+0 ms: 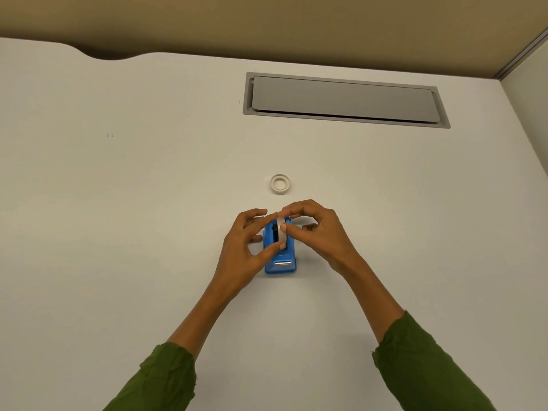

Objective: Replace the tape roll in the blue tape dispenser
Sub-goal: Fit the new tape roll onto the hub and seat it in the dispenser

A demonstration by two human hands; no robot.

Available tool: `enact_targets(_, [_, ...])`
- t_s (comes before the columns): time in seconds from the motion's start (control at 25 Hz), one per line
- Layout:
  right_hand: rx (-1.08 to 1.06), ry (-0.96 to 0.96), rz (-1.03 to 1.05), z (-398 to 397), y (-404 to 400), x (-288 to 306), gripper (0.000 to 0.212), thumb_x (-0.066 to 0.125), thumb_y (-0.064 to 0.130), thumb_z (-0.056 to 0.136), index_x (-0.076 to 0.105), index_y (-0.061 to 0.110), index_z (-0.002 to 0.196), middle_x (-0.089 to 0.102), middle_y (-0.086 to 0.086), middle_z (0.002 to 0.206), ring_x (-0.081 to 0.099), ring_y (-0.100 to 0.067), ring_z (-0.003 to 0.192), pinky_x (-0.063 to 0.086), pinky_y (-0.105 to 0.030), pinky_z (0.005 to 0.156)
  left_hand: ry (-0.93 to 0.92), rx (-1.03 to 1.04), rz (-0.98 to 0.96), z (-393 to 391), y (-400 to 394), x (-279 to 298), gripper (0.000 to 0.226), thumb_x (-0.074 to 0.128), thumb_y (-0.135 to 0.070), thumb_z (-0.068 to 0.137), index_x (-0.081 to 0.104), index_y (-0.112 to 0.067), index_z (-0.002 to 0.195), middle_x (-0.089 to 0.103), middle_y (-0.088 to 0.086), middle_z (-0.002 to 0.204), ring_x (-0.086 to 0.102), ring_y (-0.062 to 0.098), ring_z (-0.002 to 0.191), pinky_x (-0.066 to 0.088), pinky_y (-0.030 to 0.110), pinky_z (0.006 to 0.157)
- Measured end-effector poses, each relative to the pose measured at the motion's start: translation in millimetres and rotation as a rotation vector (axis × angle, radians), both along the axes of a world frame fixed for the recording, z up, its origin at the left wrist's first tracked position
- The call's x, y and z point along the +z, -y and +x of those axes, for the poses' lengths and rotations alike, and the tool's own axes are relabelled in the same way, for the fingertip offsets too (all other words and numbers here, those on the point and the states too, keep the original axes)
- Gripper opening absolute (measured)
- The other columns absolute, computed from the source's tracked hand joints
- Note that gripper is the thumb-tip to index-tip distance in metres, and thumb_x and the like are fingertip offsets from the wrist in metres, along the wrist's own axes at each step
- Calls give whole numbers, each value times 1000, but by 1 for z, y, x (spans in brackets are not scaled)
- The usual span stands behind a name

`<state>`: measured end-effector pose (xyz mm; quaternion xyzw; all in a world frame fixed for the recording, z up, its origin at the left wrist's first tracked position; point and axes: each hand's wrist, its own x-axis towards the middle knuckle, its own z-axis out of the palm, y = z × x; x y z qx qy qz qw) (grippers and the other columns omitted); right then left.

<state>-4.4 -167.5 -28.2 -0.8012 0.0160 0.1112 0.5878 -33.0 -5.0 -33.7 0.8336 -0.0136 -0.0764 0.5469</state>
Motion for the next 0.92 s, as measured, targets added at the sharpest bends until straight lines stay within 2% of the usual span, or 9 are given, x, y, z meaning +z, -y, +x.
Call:
enact_targets(0.08, [-21,-15,8,0,-2,0,14,72,20,78,69,22,92,67,1,101,62,-14,95,53,-31,78,-7,5,-5,1,1,1,52,71,-18,75,52,-15,124,45,9,133,52,22,113,52,32,88])
enact_targets(0.2, [-48,-20,20,1,-3,0,11,72,22,78,71,21,89,68,0,100,63,-13,93,54,-32,80,-9,14,-18,0,1,1,55,71,-18,75,50,-16,126,45,8,132,53,20,112,53,31,88])
enact_targets(0.32, [-47,-23,14,2,-1,1,14,70,28,79,71,21,92,68,0,102,63,-9,92,50,-24,77,-3,23,-23,0,0,1,51,71,-20,75,54,-17,123,46,8,131,54,21,111,53,28,86])
enact_targets(0.44, [65,-48,11,-1,5,4,19,71,30,78,68,34,96,65,6,108,60,0,96,50,-12,73,-1,27,-33,0,-1,2,47,71,-20,76,57,-16,120,47,7,130,54,22,112,54,32,87])
enact_targets(0.52, [94,-49,-15,-4,6,3,25,72,27,77,64,36,99,61,8,110,58,1,97,49,-7,72,1,31,-32,0,0,2,47,71,-20,76,56,-15,120,47,8,130,53,22,113,54,32,87])
enact_targets(0.6, [36,-50,-1,-4,3,1,25,73,23,77,65,31,100,62,6,110,58,-3,99,48,-11,74,1,36,-34,-1,0,2,48,70,-18,76,55,-13,121,47,10,130,52,22,113,54,34,88])
enact_targets(0.76, [-97,-119,77,-2,-7,0,18,70,20,80,69,19,97,66,-5,110,61,-18,103,51,-32,89,-10,29,-21,-3,1,4,50,70,-14,76,53,-10,123,47,12,131,52,23,114,53,39,90])
enact_targets(0.84, [-119,-169,109,-1,-10,0,20,68,20,81,68,12,99,68,-9,107,62,-21,102,51,-35,89,2,15,-21,-2,1,5,50,70,-13,76,53,-10,123,47,13,130,51,24,115,53,39,90])
enact_targets(0.92, [-130,-202,133,1,-12,1,18,66,18,82,68,10,98,69,-9,101,62,-21,98,52,-32,83,5,9,-22,-2,1,5,50,71,-13,76,53,-10,123,47,14,130,51,24,115,53,38,90])
